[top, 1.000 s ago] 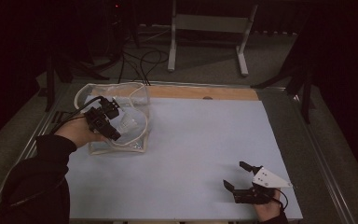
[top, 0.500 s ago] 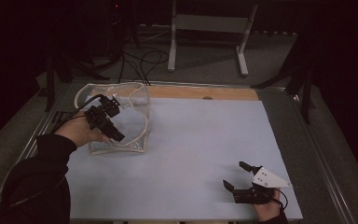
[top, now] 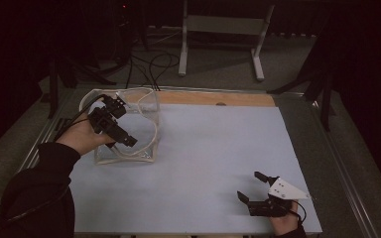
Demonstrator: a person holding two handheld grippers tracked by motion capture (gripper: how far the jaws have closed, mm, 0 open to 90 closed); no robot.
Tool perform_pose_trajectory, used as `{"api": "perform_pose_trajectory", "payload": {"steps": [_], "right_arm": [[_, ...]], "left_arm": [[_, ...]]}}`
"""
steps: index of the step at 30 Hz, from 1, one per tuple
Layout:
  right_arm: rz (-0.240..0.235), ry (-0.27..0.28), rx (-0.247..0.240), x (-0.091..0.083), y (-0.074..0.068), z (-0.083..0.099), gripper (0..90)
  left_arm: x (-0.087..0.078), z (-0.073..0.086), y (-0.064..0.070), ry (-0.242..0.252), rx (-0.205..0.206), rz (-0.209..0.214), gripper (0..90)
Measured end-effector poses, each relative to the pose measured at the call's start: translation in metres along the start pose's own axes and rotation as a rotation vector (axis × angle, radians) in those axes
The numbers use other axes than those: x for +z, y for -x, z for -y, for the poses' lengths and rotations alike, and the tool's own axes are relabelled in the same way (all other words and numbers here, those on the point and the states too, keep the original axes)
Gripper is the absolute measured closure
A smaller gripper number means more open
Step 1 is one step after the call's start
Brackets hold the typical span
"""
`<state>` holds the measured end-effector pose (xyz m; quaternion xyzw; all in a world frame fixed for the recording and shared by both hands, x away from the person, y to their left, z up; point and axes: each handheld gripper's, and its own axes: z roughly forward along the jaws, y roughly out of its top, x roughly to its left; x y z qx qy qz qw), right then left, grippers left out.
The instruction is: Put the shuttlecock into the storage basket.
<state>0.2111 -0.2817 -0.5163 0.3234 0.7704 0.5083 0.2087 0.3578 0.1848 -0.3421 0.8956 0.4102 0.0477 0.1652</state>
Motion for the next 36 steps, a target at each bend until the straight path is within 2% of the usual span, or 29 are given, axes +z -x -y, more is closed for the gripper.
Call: {"api": "perform_pose_trajectory", "payload": {"steps": [2, 8, 10, 13, 17, 20, 24, 28, 30, 36], "right_arm": [[0.001, 0.0, 0.001, 0.0, 0.0, 0.0, 9.0], [0.0, 0.001, 0.001, 0.001, 0.0, 0.0, 9.0], [0.0, 0.001, 0.003, 0.0, 0.0, 0.0, 9.0], [0.0, 0.001, 0.001, 0.0, 0.0, 0.0, 9.0], [0.002, 0.002, 0.002, 0.0, 0.0, 0.0, 9.0], [0.002, 0.004, 0.002, -0.001, 0.0, 0.0, 9.0], [0.003, 0.004, 0.0, -0.001, 0.0, 0.0, 9.0], [0.003, 0.004, -0.002, -0.001, 0.0, 0.0, 9.0], [0.002, 0.003, -0.001, -0.001, 0.0, -0.001, 9.0], [0.003, 0.003, 0.0, -0.001, 0.0, -0.001, 9.0]], "left_arm": [[-0.002, -0.001, 0.0, 0.015, -0.007, 0.004, 0.4], [-0.007, -0.006, 0.008, 0.085, -0.002, 0.004, 0.0], [-0.009, -0.009, 0.012, 0.123, -0.001, 0.01, 0.0], [-0.008, -0.015, 0.021, 0.141, 0.031, 0.014, 0.0], [-0.006, -0.021, 0.028, 0.175, 0.027, 0.004, 0.0], [-0.006, -0.025, 0.033, 0.21, 0.045, 0.016, 0.0], [-0.004, -0.029, 0.04, 0.226, 0.08, 0.04, 0.0], [-0.003, -0.034, 0.046, 0.261, 0.091, 0.063, 0.0], [-0.002, -0.036, 0.048, 0.264, 0.095, 0.069, 0.0], [0.0, -0.045, 0.061, 0.306, 0.129, 0.102, 0.0]]}}
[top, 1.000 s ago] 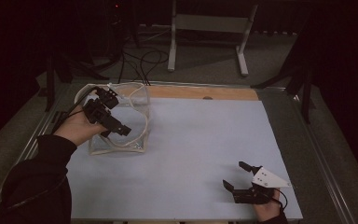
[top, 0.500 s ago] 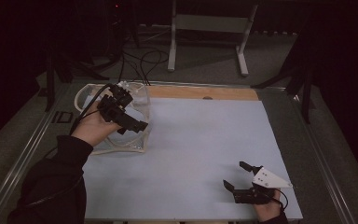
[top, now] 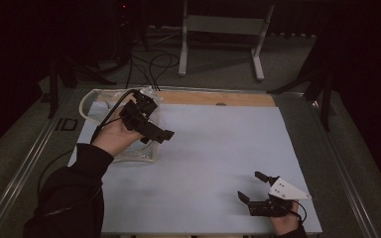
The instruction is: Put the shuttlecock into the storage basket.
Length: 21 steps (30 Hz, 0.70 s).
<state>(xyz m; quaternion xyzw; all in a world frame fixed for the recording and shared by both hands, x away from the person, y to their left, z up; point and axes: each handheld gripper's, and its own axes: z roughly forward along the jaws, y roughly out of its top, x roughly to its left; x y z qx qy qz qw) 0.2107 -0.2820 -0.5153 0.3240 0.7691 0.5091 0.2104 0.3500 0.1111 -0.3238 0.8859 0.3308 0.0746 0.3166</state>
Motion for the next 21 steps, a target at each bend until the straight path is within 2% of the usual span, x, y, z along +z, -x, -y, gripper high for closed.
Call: {"api": "perform_pose_trajectory", "payload": {"steps": [4, 7, 9, 13, 21], "right_arm": [[-0.002, -0.001, -0.005, 0.0, 0.0, 0.0, 9.0], [-0.003, 0.0, -0.002, 0.0, 0.0, 0.0, 9.0], [0.0, 0.0, -0.006, 0.0, 0.0, 0.0, 9.0], [0.002, -0.002, -0.007, 0.0, 0.0, 0.0, 9.0], [0.0, -0.004, -0.003, 0.0, 0.0, 0.0, 9.0]], "left_arm": [[0.003, -0.005, 0.008, 0.052, 0.03, 0.023, 0.0], [0.006, -0.009, 0.013, 0.076, 0.035, 0.043, 0.0], [0.009, -0.011, 0.017, 0.073, 0.048, 0.047, 0.0], [0.015, -0.014, 0.025, 0.103, 0.064, 0.081, 0.0], [0.031, -0.015, 0.038, 0.1, 0.122, 0.115, 0.0]]}}
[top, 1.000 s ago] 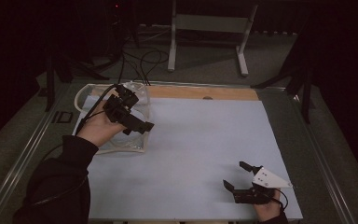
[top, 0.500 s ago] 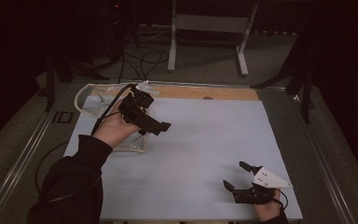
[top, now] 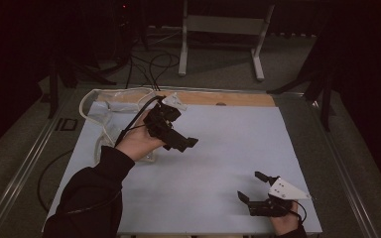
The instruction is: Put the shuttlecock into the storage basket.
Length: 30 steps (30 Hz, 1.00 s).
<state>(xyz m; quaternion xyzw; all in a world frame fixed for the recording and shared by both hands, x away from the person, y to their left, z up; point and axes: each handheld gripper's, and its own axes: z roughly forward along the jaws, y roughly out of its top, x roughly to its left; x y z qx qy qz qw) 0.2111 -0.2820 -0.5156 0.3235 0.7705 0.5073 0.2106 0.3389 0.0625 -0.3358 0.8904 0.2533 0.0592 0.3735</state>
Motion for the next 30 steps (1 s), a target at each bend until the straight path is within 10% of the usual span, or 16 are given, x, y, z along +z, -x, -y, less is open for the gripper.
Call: {"api": "perform_pose_trajectory", "payload": {"steps": [30], "right_arm": [[0.001, 0.005, -0.003, -0.001, 0.001, 0.0, 9.0]], "left_arm": [[0.067, 0.046, 0.025, 0.009, 0.13, 0.099, 0.0]]}}
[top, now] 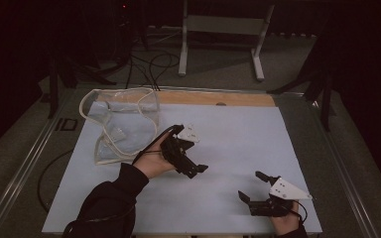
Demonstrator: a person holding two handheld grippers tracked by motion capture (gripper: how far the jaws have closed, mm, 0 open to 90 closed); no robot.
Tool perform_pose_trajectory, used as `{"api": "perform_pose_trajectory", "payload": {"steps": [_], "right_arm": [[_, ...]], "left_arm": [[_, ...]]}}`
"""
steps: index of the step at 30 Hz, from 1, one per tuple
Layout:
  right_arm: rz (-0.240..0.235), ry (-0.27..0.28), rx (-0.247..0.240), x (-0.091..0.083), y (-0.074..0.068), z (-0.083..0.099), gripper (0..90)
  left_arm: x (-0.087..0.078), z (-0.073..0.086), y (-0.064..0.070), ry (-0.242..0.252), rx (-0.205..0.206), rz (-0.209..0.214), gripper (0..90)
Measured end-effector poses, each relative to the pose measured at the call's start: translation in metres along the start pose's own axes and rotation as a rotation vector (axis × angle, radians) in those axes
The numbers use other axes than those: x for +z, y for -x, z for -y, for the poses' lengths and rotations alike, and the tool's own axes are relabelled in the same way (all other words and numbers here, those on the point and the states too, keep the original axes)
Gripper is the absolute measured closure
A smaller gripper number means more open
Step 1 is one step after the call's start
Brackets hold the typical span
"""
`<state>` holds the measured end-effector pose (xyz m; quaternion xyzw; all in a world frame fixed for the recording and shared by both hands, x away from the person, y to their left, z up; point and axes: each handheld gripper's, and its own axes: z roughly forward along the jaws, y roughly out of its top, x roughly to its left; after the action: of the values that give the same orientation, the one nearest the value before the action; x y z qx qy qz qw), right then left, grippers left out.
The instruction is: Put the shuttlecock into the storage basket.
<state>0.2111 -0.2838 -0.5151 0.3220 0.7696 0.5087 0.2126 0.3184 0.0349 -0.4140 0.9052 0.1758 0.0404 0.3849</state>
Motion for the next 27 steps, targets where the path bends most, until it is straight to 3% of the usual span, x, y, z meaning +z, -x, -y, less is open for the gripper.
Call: {"api": "perform_pose_trajectory", "payload": {"steps": [17, 27], "right_arm": [[-0.002, -0.001, -0.001, 0.0, 0.0, 0.0, 9.0], [-0.001, -0.004, -0.003, 0.0, -0.001, 0.0, 9.0]], "left_arm": [[0.022, 0.048, 0.004, -0.023, -0.015, 0.014, 0.0], [0.022, 0.07, 0.005, -0.024, -0.031, 0.001, 0.0]]}}
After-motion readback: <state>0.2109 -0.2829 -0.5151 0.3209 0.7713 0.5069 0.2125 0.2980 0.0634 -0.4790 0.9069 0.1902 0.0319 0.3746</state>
